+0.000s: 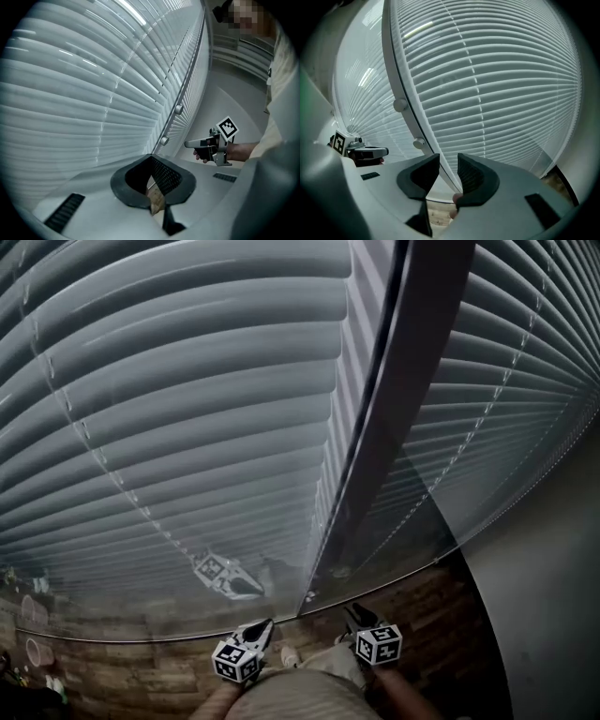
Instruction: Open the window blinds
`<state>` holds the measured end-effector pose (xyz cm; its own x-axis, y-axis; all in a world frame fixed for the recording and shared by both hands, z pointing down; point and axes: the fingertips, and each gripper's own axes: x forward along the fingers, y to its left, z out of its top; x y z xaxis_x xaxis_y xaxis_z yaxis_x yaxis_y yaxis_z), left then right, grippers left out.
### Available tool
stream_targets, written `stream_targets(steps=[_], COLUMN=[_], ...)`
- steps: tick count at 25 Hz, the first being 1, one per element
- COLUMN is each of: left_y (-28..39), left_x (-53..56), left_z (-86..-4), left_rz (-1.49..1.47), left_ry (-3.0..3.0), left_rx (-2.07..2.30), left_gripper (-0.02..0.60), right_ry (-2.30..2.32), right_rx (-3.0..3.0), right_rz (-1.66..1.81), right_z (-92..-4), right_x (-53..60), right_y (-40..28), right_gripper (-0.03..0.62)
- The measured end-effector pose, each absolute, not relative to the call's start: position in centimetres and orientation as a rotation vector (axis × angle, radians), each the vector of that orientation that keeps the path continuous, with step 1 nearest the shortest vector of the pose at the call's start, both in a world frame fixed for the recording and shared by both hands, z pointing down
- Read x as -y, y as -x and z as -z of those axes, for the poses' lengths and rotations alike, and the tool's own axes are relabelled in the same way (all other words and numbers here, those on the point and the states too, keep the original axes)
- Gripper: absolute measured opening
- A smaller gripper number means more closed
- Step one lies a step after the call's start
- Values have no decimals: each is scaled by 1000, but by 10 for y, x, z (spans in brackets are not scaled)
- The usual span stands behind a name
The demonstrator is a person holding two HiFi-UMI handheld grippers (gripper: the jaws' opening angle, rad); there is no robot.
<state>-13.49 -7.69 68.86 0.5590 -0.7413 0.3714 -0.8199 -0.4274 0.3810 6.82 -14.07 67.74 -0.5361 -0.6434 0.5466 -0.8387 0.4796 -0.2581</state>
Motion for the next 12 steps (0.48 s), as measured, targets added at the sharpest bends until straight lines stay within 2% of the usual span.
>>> stream_targets(steps=[3, 12], left_y=[139, 152], left_x=[77, 75], left_z=[-676, -694], left_rz=[-196, -167], left_ry=[-2273, -2222], left_rx=[1268, 1313], left_gripper=[12, 12], right_ry=[-1229, -1164], right_rx=[2383, 2372], right_rz=[-716, -768], right_z=[-662, -701], right_x=[143, 129], right_y=[-62, -42], right_gripper=[127, 127])
